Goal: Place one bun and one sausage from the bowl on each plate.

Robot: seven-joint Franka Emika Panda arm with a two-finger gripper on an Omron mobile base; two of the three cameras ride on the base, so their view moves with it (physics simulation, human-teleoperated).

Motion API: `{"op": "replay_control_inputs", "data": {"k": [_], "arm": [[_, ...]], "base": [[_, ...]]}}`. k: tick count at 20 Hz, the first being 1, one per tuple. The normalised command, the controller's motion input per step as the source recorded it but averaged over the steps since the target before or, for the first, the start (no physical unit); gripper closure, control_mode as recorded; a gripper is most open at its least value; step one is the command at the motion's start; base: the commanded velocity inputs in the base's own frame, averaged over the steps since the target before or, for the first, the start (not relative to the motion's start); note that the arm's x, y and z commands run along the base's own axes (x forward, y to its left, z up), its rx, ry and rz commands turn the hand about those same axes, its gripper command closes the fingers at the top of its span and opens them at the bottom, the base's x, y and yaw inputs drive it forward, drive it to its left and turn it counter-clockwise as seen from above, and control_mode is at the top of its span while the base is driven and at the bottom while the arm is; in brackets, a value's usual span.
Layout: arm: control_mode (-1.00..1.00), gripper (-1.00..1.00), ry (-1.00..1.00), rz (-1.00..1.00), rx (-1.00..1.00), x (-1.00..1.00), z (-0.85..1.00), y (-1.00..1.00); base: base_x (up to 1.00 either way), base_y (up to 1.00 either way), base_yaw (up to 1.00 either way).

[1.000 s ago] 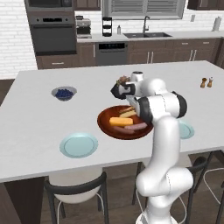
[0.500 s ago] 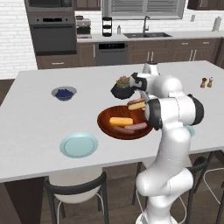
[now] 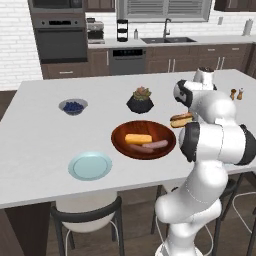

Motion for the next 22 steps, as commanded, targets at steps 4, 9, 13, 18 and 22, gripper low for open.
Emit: {"op": "replay_control_inputs", "data": {"k": [4, 9, 13, 18, 22], "arm": [[-1.0, 1.0, 0.02, -0.08, 0.04, -0.79, -0.02, -0.9], [-1.0, 1.0, 0.02, -0.06, 0.09, -0.46, -0.04, -0.98], [-1.0, 1.0, 0.12, -0.01, 0.03, -0.01, -0.36, -0.63], [-1.0, 1.0, 0.15, 0.0, 0.06, 0.32, -0.55, -0.4], [-1.0, 1.0, 0.1, 0.0, 0.06, 0.26, -0.41, -0.11]], "base": [[0.0, 0.0, 0.0], [0.0, 0.0, 0.0], [0.0, 0.0, 0.0], [0.0, 0.0, 0.0], [0.0, 0.0, 0.0]]}}
